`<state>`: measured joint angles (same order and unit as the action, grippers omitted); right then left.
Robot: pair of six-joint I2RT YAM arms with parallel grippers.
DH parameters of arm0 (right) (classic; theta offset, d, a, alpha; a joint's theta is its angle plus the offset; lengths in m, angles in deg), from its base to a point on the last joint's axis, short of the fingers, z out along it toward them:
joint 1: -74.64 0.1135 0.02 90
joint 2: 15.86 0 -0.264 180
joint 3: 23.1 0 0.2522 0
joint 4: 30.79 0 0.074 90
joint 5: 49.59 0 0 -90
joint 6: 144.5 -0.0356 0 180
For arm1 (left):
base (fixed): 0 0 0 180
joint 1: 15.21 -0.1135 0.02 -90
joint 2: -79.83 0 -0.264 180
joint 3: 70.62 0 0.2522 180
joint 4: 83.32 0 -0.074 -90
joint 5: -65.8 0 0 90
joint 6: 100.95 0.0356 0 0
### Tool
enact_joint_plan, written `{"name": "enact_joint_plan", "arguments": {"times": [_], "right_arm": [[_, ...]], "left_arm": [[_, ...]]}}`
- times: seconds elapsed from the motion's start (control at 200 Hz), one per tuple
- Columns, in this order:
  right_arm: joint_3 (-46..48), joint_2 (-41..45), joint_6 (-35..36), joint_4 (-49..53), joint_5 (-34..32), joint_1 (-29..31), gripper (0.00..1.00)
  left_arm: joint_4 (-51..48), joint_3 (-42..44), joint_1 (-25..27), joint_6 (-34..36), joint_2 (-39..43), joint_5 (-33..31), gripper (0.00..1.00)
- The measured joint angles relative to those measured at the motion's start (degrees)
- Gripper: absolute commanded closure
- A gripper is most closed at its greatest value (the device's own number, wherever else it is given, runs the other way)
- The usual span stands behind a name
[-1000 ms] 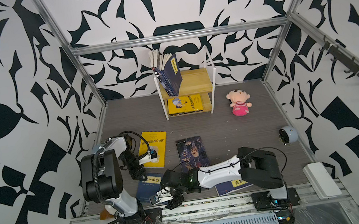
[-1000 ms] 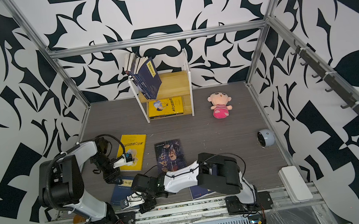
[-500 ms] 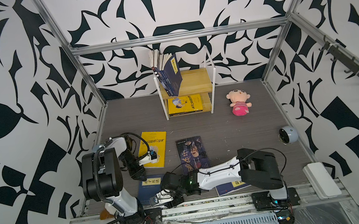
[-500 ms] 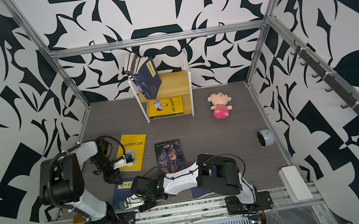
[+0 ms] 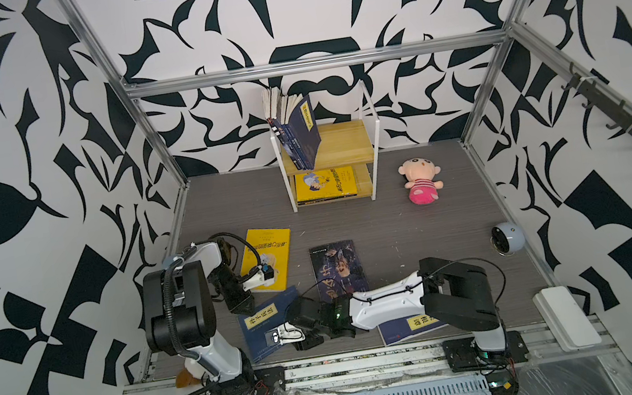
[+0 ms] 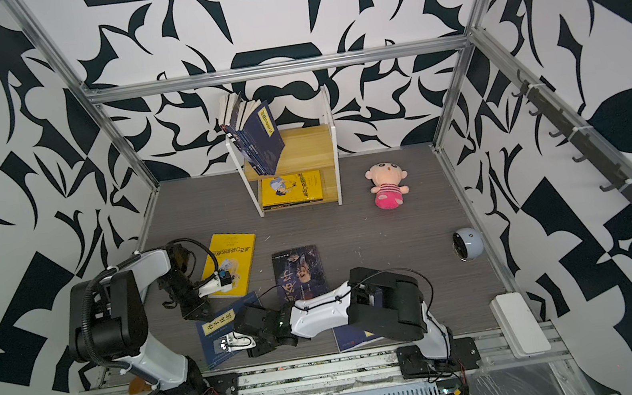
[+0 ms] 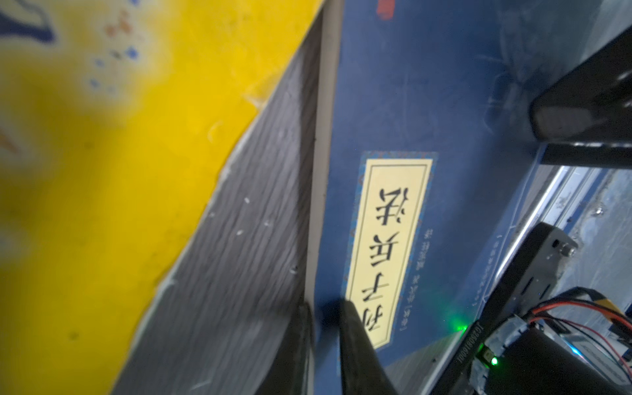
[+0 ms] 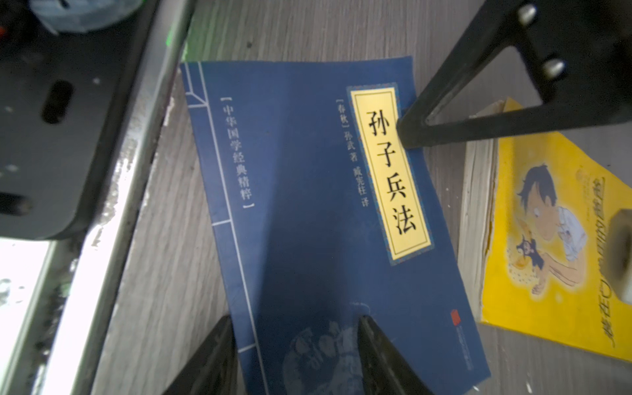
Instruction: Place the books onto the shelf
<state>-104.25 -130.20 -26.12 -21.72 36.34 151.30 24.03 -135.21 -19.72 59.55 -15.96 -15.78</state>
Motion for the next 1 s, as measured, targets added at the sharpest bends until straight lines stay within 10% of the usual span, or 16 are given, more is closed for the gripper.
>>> {"name": "enact_joint_plan", "arguments": {"times": [0.275,0.765,0.88,0.93,1.0], "right_arm": [[3.4,0.0,5.5,-8.9,-10.0,2.7,0.32],[12.5,-6.3,36.7,-44.7,-31.7,4.0,0.40],[12.6,-6.5,40.0,-48.8,-32.3,4.1,0.57],[12.6,-6.5,40.2,-49.4,-32.2,4.1,0.99],[12.9,-6.5,40.3,-48.9,-31.3,4.0,1.00]], "left_arm": [[0.7,-0.1,0.0,-2.4,-0.1,0.8,0.81],[-2.3,-0.9,3.9,-4.1,-3.8,5.3,0.95],[-2.4,-0.9,3.9,-4.2,-3.8,5.3,0.94],[-2.6,-0.8,4.0,-4.2,-3.8,5.4,0.92],[-2.7,-0.8,4.2,-4.5,-3.7,5.9,0.87]]}}
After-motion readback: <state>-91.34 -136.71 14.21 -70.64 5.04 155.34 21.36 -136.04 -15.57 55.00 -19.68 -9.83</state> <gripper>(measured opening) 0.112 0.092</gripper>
